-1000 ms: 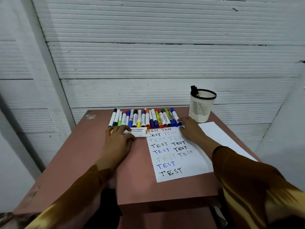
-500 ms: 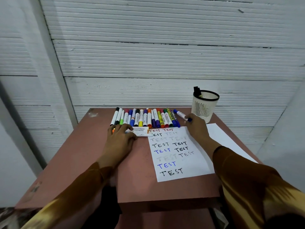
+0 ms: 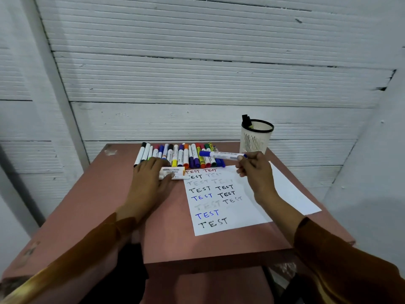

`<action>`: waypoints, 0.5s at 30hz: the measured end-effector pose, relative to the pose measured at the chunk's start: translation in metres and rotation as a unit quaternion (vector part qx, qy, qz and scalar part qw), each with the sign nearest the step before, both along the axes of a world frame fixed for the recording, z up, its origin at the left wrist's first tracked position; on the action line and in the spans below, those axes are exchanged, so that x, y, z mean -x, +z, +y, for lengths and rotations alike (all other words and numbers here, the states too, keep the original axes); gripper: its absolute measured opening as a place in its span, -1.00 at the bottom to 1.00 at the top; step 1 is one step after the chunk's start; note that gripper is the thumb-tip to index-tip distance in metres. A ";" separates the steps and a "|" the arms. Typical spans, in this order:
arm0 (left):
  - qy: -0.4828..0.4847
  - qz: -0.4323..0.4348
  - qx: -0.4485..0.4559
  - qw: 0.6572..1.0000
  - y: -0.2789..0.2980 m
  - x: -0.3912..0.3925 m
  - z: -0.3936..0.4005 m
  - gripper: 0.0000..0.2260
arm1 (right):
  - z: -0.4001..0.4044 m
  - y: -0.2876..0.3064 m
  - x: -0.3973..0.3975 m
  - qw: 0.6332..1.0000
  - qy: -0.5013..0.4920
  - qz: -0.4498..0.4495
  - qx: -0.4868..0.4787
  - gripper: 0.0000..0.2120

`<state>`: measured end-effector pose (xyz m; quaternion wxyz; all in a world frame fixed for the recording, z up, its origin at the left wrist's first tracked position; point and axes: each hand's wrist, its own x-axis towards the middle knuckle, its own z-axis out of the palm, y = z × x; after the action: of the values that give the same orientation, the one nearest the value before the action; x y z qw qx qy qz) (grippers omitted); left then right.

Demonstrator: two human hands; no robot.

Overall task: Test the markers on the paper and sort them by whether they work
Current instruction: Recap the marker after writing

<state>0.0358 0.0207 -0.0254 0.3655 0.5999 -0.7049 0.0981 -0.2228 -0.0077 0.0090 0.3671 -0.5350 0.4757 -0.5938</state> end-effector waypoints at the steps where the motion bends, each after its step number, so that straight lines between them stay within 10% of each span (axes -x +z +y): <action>1: -0.008 -0.003 0.006 1.000 0.003 0.008 0.000 -0.59 | 0.008 0.001 -0.004 0.999 0.034 -0.006 -0.008 -0.92; 6: -0.061 -0.096 0.005 0.993 0.008 0.054 0.006 -0.62 | 0.035 0.003 -0.022 0.988 0.149 -0.037 -0.021 -0.96; 15: -0.188 -0.018 -0.031 0.982 0.009 0.075 0.028 -0.70 | 0.051 -0.007 -0.029 0.971 0.230 -0.044 -0.041 -0.90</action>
<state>-0.0394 0.0490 -0.0164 0.3458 0.4661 -0.8142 0.0160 -0.1938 0.0436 0.0021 0.5358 -0.5884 0.3471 -0.4962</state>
